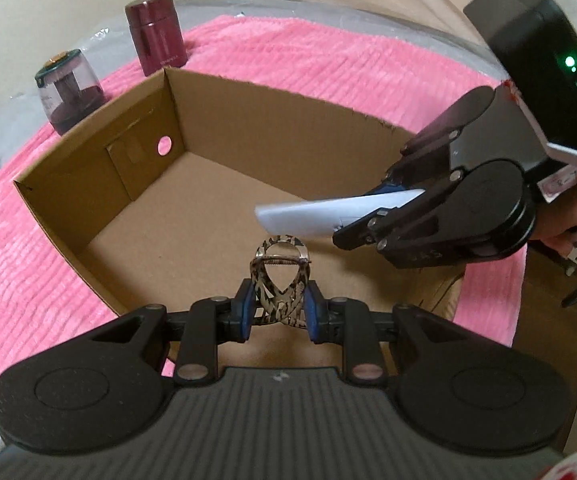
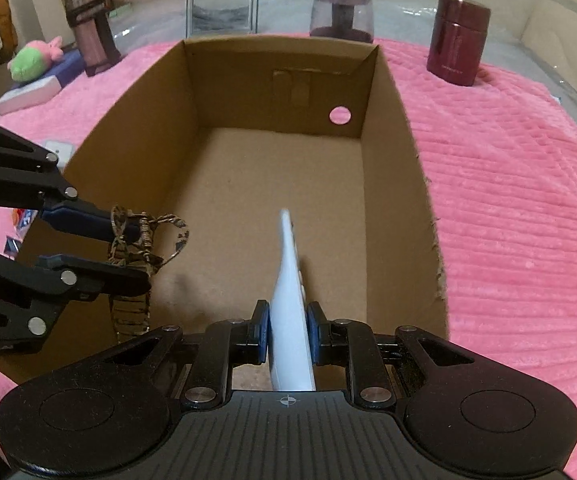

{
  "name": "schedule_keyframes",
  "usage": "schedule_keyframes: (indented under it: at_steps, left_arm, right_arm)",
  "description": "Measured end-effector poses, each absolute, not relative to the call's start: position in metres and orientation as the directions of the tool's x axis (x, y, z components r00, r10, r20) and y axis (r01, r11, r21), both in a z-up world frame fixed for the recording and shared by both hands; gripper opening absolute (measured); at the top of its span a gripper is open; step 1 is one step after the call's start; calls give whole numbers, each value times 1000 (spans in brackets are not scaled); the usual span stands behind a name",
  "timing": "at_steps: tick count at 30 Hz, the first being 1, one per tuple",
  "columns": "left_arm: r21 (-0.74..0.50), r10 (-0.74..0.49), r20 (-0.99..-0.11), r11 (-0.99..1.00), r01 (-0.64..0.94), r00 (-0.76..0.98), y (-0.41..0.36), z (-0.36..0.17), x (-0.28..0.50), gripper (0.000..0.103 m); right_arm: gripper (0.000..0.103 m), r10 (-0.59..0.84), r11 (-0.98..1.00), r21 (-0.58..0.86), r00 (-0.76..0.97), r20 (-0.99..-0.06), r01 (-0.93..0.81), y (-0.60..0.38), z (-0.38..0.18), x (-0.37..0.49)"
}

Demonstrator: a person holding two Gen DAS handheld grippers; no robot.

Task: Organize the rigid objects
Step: 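Carry the keychain and remote into the cardboard box with both tools, then open both tools to release the items and return to the table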

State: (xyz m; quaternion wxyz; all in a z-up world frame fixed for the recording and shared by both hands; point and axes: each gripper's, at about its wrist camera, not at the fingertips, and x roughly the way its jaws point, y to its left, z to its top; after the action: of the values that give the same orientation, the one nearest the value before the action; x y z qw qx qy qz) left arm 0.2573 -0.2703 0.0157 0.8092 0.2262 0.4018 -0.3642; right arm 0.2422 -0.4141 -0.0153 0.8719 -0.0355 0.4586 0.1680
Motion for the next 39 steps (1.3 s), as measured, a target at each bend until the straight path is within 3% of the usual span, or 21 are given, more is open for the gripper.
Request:
schedule_keyframes:
  at_steps: [19,33,36,39]
  left_arm:
    - [92,-403,-807,638,765,432,-270,16,252,25]
    - [33,-500,-631,747,664,593,-217,75,205,25]
    - [18,-497,-597,777,629,630,-200,84,191,25]
    - [16,-474,-566,812,584,674,-179,90,177,27]
  right_arm:
    - [16,279,943,109,569,-774,-314,-412,-6,238]
    - [17,295,954,146,733,-613,-262,-407,45,185]
    - [22,302,953,159,762,-572,-258,-399,55,169]
    - [44,322,947,177,788,-525,-268,-387,64,151]
